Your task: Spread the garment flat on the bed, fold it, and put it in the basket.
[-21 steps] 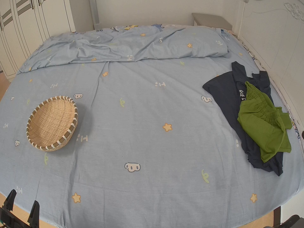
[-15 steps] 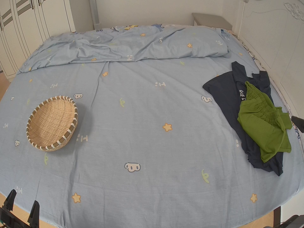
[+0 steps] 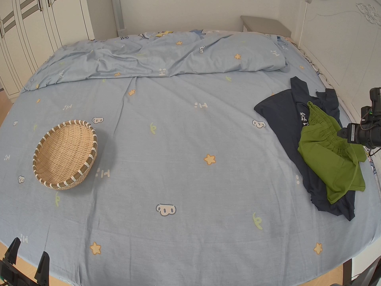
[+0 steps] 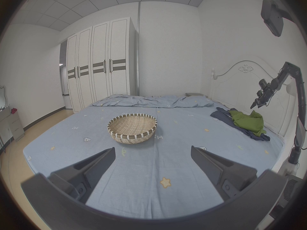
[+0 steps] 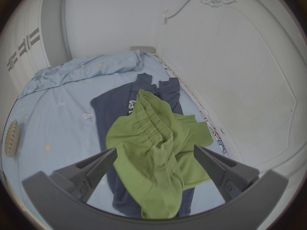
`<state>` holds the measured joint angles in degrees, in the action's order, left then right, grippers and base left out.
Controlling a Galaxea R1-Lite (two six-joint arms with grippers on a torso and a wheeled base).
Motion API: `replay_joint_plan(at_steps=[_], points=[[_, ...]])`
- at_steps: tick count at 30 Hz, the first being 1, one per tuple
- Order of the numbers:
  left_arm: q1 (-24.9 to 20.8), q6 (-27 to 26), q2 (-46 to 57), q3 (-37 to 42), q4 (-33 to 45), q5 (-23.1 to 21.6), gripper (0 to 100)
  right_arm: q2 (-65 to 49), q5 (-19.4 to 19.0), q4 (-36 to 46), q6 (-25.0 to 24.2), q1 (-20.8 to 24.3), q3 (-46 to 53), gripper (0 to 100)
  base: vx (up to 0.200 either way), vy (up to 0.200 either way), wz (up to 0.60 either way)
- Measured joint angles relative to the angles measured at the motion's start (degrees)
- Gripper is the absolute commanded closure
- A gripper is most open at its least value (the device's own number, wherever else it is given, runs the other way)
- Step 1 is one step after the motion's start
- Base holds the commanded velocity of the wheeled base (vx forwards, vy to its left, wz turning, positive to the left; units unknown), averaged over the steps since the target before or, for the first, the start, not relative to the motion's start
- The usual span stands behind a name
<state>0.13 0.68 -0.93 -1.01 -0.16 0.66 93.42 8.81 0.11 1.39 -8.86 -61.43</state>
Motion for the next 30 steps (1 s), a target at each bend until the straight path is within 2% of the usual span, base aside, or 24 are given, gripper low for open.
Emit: replay_joint_plan(at_steps=[14, 15, 30], points=[[0.0, 0.0, 0.0, 0.0, 0.0, 0.0, 0, 9.3, 0.2, -1.3, 0.2, -2.8, -3.3, 0, 0.000, 0.000, 0.00], [0.0, 0.0, 0.0, 0.0, 0.0, 0.0, 0, 9.5, 0.3, -1.2, 0.2, -2.8, -3.3, 100, 0.000, 0.000, 0.00], [0.0, 0.0, 0.0, 0.0, 0.0, 0.0, 0, 8.2, 0.0, -0.8, 0.0, -2.1, -4.7, 100, 0.000, 0.000, 0.00]])
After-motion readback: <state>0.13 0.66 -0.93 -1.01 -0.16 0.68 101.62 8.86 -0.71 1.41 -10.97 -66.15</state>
